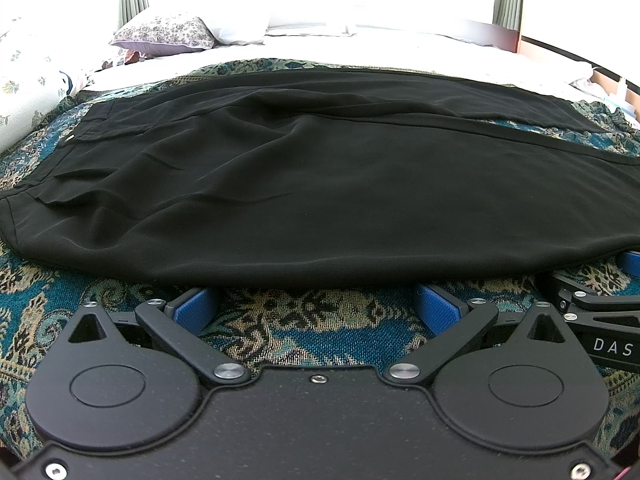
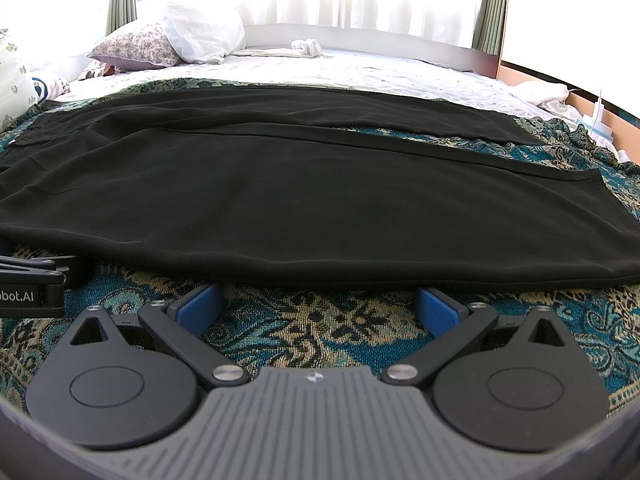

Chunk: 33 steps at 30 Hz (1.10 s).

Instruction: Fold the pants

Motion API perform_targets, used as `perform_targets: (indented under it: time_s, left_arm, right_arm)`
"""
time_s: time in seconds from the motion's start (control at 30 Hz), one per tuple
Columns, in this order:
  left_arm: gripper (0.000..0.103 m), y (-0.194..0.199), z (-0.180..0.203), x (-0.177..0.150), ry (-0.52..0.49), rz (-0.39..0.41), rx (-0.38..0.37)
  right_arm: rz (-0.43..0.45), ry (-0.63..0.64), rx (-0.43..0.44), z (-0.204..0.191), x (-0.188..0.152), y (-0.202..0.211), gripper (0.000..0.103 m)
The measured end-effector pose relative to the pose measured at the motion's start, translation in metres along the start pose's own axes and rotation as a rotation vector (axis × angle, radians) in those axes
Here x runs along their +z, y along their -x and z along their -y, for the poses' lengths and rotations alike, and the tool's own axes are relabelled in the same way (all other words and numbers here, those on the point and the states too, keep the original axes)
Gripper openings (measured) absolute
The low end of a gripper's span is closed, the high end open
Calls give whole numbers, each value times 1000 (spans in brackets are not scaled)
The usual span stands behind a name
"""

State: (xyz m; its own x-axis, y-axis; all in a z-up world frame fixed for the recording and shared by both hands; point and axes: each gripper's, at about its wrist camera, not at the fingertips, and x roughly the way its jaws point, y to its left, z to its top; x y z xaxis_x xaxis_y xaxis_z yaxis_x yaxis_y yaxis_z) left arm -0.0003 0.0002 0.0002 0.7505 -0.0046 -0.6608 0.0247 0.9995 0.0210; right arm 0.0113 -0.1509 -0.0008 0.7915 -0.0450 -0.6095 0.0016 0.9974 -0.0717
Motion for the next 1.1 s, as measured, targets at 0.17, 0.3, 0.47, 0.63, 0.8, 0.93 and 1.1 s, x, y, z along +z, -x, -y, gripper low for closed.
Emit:
perform_targets:
  time_s: [0.17, 0.3, 0.47, 0.63, 0.8, 0.93, 1.1]
  left_arm:
    - [103, 0, 0, 0, 0, 0, 0]
    - [103, 0, 0, 0, 0, 0, 0]
    - [103, 0, 0, 0, 0, 0, 0]
    - [103, 0, 1, 0, -2, 1, 6]
    - [103, 7, 9, 0, -23, 7, 17]
    - [103, 9, 4, 0, -5, -13, 8]
    - [103, 23, -4, 12, -36, -52, -65]
  right_arm:
    - [0, 0, 0, 0, 0, 0, 103]
    - [0, 0, 0, 0, 0, 0, 103]
    - [0, 0, 0, 0, -1, 0, 103]
    - [-1, 1, -1, 0, 0, 0, 103]
    - [-38, -4, -16, -1, 5, 1, 103]
    - [-106, -13, -32, -4, 17, -5, 103]
    - [-190, -28, 5, 3, 32, 0, 103]
